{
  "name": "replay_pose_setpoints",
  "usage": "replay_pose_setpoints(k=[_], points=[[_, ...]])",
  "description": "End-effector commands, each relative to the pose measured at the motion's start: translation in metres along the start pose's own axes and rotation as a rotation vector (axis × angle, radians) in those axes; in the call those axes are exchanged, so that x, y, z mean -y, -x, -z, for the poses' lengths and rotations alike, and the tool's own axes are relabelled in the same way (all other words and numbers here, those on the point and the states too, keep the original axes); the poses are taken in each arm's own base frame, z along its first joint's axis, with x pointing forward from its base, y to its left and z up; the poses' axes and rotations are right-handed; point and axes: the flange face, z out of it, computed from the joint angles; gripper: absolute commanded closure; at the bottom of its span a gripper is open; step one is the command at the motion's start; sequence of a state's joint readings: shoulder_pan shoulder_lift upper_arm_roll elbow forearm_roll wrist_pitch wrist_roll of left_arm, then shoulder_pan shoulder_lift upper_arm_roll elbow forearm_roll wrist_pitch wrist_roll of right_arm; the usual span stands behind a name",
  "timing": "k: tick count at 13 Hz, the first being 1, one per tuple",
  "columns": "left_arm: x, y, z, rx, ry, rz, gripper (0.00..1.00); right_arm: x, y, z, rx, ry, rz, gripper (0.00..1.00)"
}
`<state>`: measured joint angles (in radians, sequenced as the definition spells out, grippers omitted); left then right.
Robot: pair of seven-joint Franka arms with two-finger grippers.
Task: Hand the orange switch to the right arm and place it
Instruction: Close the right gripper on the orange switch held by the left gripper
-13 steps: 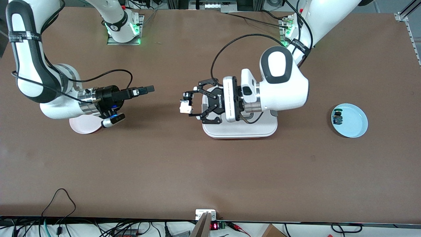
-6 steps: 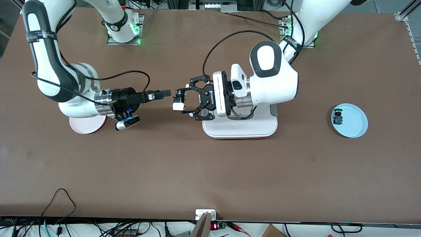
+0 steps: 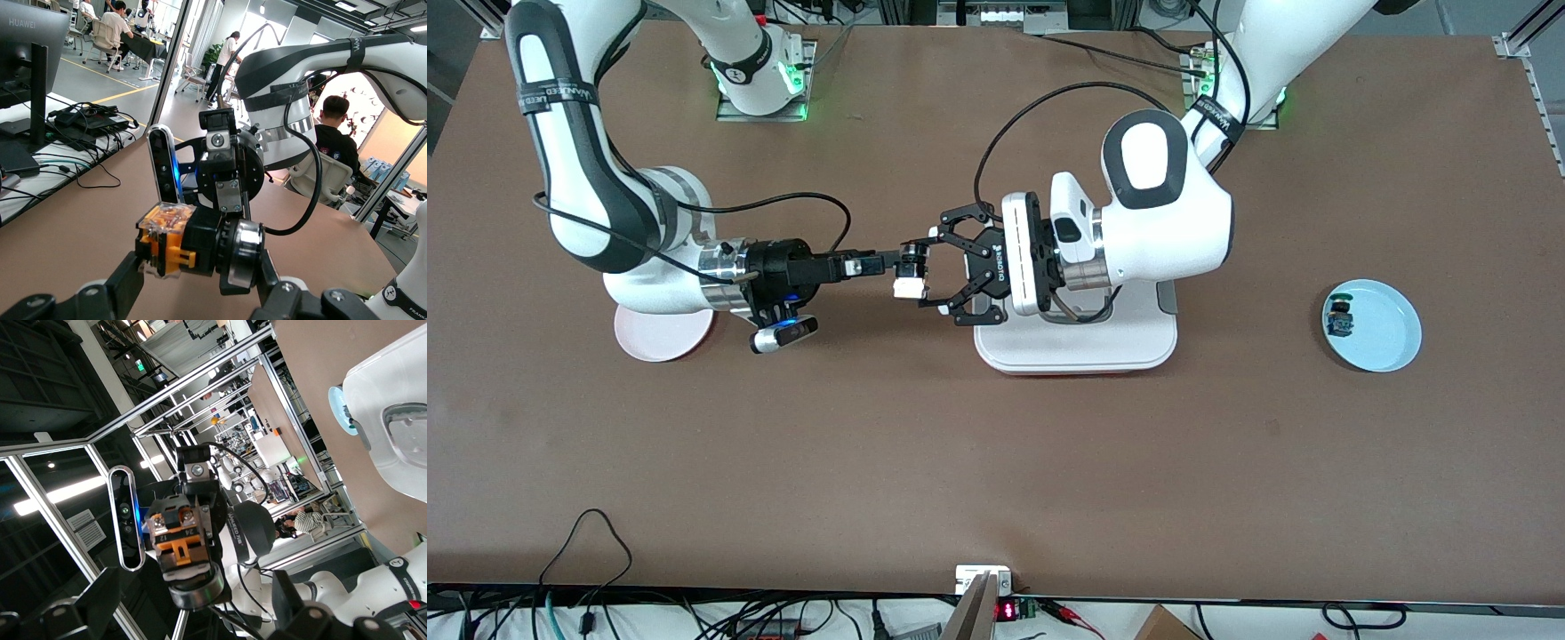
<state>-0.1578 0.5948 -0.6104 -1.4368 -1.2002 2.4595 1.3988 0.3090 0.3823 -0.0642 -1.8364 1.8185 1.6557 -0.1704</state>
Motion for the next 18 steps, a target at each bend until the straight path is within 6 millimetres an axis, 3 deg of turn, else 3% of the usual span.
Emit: replay_pose_setpoints(k=[1,7,18], points=[[0.001,-0.008,0.0,-0.007,-0.013,-0.009,1.0,0.001,-0.002,-0.007,-0.01,-0.035,0.014,0.0],[0.002,-0.007,0.0,-0.006,-0.016,-0.012,1.0,-0.002,-0.003,-0.027,-0.03,-0.028,0.012,0.01],[0.003,-0.007,0.0,-0.007,-0.028,-0.013,1.0,-0.003,-0.006,-0.027,-0.043,-0.054,0.007,0.1]])
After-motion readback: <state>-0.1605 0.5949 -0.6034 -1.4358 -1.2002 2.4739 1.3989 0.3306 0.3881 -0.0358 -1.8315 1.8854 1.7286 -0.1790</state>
